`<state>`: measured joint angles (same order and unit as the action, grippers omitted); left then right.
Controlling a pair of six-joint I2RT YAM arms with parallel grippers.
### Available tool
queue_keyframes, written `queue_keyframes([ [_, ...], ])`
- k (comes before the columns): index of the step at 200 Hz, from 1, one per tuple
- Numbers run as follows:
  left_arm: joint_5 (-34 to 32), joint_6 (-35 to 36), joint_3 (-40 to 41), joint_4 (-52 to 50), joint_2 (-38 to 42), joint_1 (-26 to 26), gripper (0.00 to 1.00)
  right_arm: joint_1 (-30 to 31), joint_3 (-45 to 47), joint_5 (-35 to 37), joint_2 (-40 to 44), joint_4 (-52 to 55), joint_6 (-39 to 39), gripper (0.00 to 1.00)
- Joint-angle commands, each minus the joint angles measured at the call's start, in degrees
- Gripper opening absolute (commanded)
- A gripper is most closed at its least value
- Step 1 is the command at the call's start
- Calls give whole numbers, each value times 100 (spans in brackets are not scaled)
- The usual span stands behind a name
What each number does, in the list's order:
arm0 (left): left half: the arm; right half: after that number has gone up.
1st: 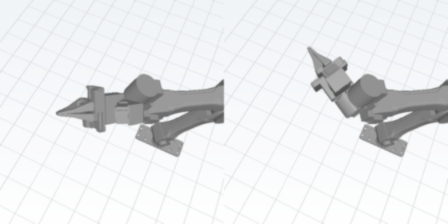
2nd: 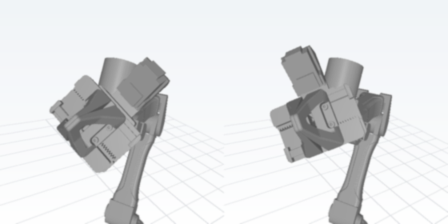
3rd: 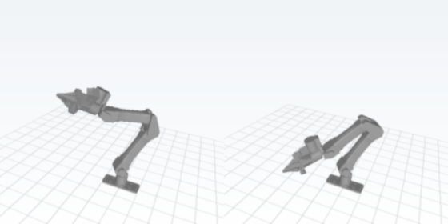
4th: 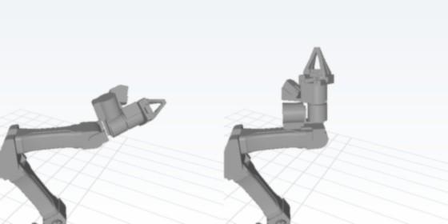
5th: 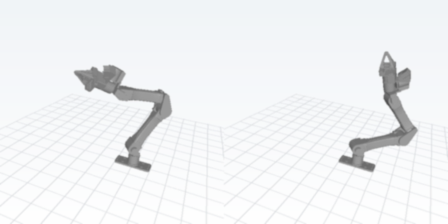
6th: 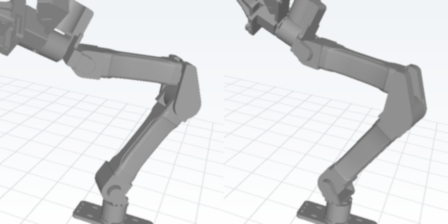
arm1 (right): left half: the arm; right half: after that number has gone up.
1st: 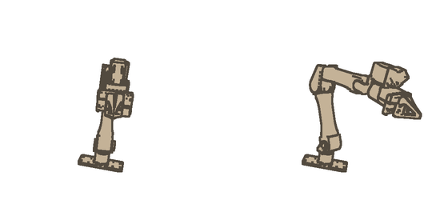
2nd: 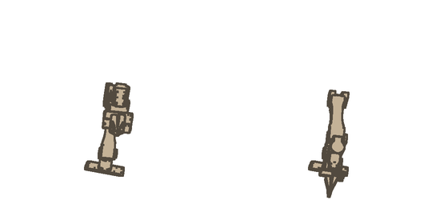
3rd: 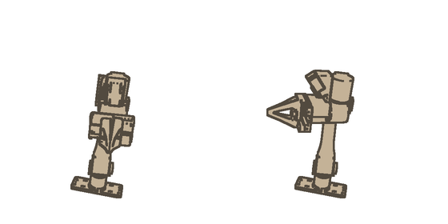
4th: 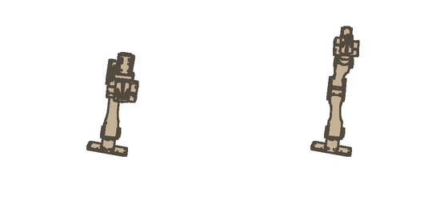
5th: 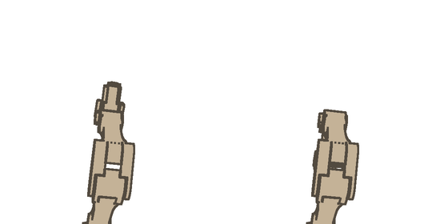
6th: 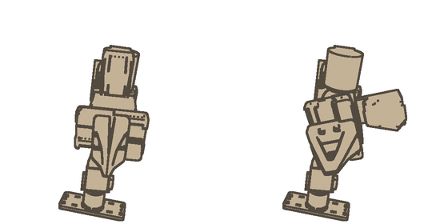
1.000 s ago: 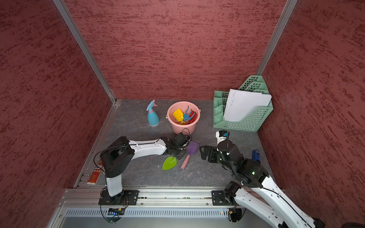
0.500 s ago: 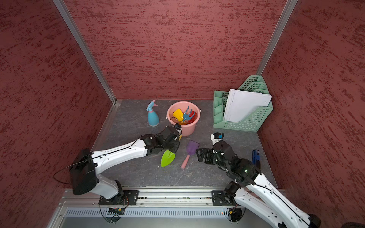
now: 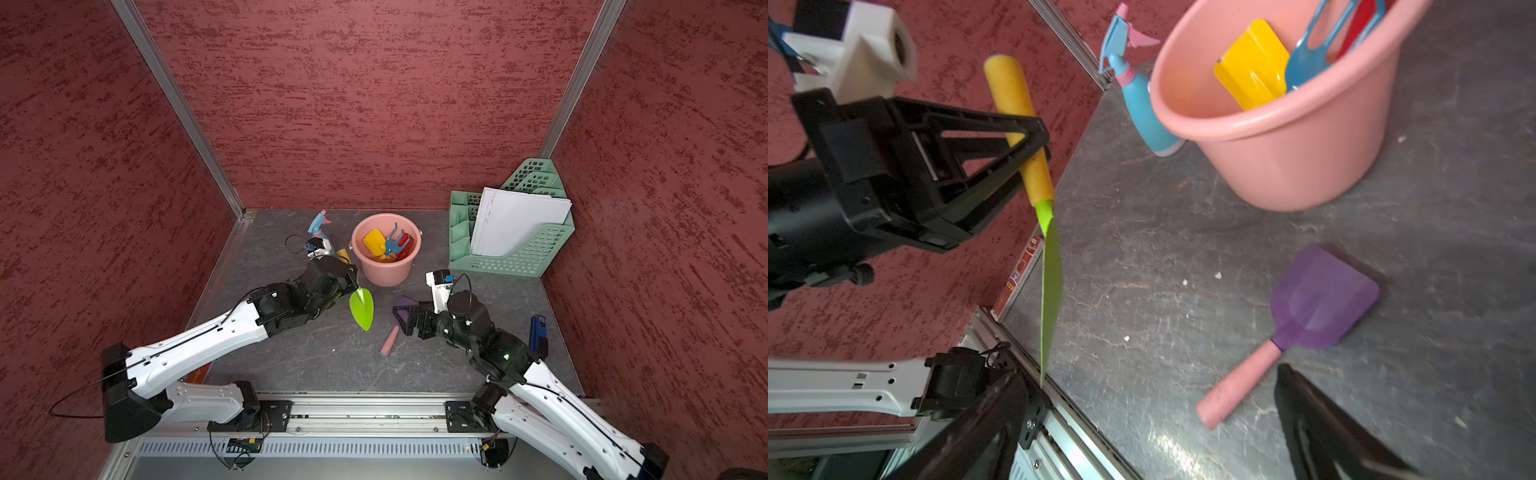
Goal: Organize the gardening tools
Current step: Pick up the gardening tool from the center of the board.
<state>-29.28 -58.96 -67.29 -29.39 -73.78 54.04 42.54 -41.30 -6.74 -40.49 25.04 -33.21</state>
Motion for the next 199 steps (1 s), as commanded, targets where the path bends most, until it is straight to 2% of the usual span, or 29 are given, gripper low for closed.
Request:
queue_keyframes([
  [1,-403,-1266,-319,-170,-133,28,0,8,-10,-272,-263,-1037,352,98],
  [33,-345,-2128,-477,-373,-255,88,0,25,-51,-512,-745,-1595,482,98],
  [102,-517,-2794,-626,-651,-341,273,0,86,-212,-428,-1133,-1842,762,98],
  [145,-637,-2797,-780,-700,-432,340,0,144,-289,-328,-1301,-1883,881,84],
  [177,-669,-2789,-782,-627,-468,387,0,175,-370,-328,-1443,-1867,891,77],
  [199,-720,-2795,-761,-586,-471,427,0,175,-369,-314,-1487,-1905,887,64],
])
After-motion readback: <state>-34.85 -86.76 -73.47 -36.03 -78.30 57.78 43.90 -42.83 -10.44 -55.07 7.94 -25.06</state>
